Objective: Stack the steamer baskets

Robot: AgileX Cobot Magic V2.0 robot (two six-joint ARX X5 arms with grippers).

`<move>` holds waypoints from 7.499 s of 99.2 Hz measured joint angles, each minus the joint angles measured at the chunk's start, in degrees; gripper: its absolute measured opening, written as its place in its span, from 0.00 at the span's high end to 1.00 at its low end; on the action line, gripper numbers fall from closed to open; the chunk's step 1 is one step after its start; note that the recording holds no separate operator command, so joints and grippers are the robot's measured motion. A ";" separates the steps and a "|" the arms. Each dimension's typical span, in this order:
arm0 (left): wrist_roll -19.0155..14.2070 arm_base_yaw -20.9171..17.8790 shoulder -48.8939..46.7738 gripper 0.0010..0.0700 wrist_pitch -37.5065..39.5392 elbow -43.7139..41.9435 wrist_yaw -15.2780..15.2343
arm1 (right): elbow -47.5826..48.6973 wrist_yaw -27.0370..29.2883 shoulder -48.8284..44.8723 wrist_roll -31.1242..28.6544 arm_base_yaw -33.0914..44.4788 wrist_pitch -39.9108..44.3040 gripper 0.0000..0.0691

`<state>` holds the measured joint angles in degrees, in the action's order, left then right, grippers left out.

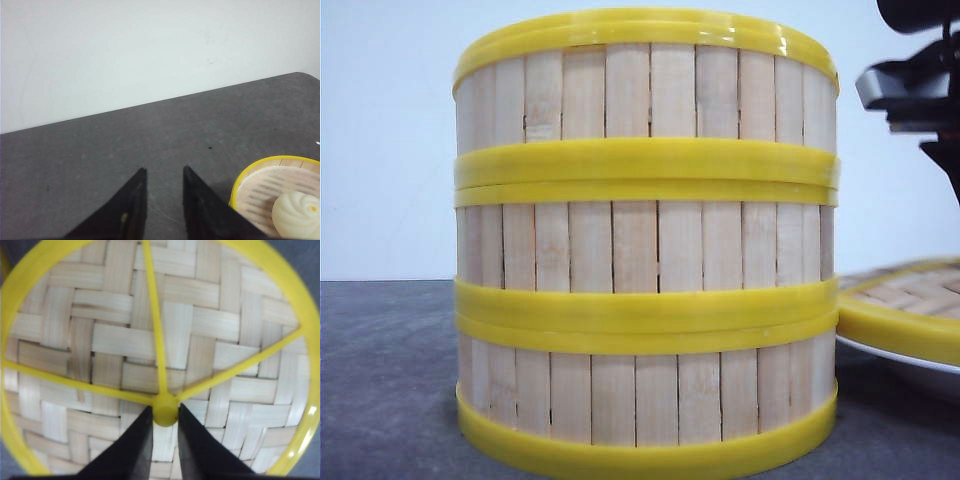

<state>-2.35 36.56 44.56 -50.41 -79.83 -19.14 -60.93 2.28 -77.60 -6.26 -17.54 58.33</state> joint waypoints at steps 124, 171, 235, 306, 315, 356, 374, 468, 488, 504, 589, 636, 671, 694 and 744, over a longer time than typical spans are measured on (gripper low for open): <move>-0.02 0.00 -0.33 0.85 -0.28 0.00 1.09 | -38.86 -6.80 -11.63 -1.51 -20.55 17.81 0.92; -0.02 0.00 -0.33 0.85 -1.38 0.00 1.09 | -48.54 -6.82 -17.55 -1.16 -26.77 18.99 0.92; -0.02 0.00 -0.33 0.85 -1.68 0.02 1.09 | -48.54 -2.97 -20.02 -0.98 -31.26 19.02 0.93; -0.02 0.00 -1.88 0.85 -2.99 0.02 1.09 | -48.57 -4.52 -20.02 -1.38 -31.91 19.06 0.93; -0.02 0.00 -2.01 0.85 -2.99 0.02 1.09 | -48.59 -4.44 -20.02 -1.53 -31.93 19.06 0.93; -0.02 0.00 -2.21 0.85 -2.99 0.02 1.07 | -48.59 -2.25 -20.02 -2.23 -32.26 19.10 0.93; 0.00 0.00 -2.21 0.85 -2.99 0.02 1.07 | -48.54 -1.62 -20.02 -2.60 -32.28 19.10 0.93; -0.02 0.00 -2.21 0.85 -2.99 0.02 1.07 | -46.25 -0.90 -18.40 -3.50 -32.22 19.10 0.66; -0.02 0.00 -2.21 0.85 -2.99 0.02 1.07 | -46.25 -0.77 -17.77 -3.65 -32.26 19.10 0.62; -0.02 0.00 -2.21 0.85 -2.97 0.02 1.07 | -49.77 1.07 -16.90 -3.61 -32.26 19.12 0.62; -1.27 0.07 -34.10 0.99 13.22 34.40 -17.99 | 19.69 13.14 46.95 21.88 -9.22 -50.07 0.98; -1.29 0.07 -34.18 0.99 12.79 34.36 -18.01 | 20.24 8.35 52.02 21.88 -5.22 -47.12 0.98; -1.29 0.07 -34.18 0.99 12.76 34.36 -18.01 | 20.24 8.35 52.04 21.88 -5.22 -48.63 0.98; -1.29 0.07 -34.18 0.99 12.74 34.36 -18.01 | 21.86 9.05 59.71 21.86 -1.95 -43.30 0.98; -1.29 0.11 -34.23 0.99 12.66 34.32 -18.01 | 60.11 1.62 77.02 8.22 8.85 -64.02 0.98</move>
<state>-3.64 36.67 10.33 -37.76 -45.52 -37.15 -0.82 3.90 -0.58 1.96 -8.69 -5.69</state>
